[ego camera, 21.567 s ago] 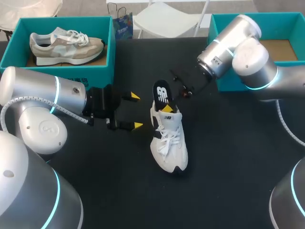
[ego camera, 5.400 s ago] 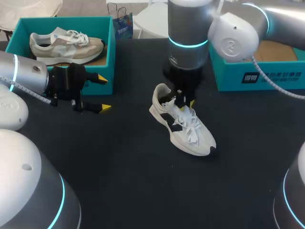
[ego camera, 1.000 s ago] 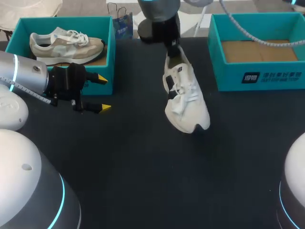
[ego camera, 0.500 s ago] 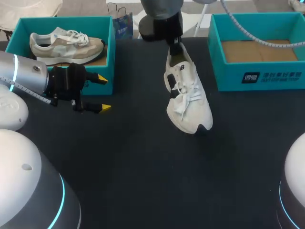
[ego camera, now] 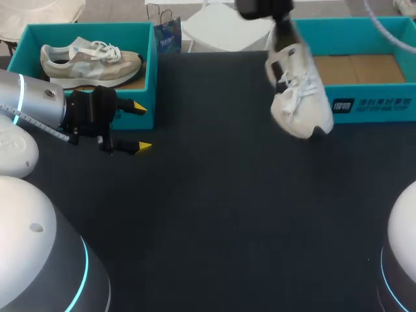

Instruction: Take the shoe out of the shoebox, open the shoe tongue, remove and reinsert the insole, then place the shoe into the shoebox

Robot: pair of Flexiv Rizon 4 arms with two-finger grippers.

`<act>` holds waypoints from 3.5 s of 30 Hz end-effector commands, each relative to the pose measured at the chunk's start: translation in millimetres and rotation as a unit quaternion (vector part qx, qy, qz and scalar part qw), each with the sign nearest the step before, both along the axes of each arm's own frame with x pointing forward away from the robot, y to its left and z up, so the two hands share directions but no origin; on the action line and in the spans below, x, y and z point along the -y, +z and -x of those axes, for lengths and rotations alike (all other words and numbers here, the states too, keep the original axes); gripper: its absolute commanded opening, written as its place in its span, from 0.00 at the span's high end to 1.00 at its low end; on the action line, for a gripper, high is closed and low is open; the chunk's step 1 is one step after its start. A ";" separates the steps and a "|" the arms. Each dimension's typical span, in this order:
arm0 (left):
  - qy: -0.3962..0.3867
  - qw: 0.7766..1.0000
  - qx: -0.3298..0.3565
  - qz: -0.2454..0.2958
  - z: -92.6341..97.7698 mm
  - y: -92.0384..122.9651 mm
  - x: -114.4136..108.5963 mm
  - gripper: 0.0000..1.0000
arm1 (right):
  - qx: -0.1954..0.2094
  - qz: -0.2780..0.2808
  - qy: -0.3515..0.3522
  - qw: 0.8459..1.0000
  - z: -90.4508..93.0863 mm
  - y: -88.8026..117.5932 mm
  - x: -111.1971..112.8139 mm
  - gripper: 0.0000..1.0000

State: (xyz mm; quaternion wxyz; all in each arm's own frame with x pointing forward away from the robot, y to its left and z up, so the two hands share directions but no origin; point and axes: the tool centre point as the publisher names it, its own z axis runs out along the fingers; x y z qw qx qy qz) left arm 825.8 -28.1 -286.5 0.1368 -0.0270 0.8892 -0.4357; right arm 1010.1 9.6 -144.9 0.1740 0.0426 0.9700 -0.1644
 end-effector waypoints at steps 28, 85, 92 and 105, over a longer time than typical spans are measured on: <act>0.000 1.000 0.000 -0.002 0.3 0.2 0.3 0.00 | -0.025 -0.079 0.023 0.996 -36.8 20.3 121.2 1.00; 0.000 1.000 0.000 -0.002 0.3 0.2 0.3 0.00 | 0.110 -0.130 -0.699 0.694 -48.8 -11.3 364.7 1.00; 0.000 1.000 0.000 -0.002 0.3 0.2 0.3 0.00 | 0.110 -0.130 -0.699 0.694 -48.8 -11.3 364.7 1.00; 0.000 1.000 0.000 -0.002 0.3 0.2 0.3 0.00 | 0.117 -0.140 -0.705 0.685 -43.8 -25.3 351.0 1.00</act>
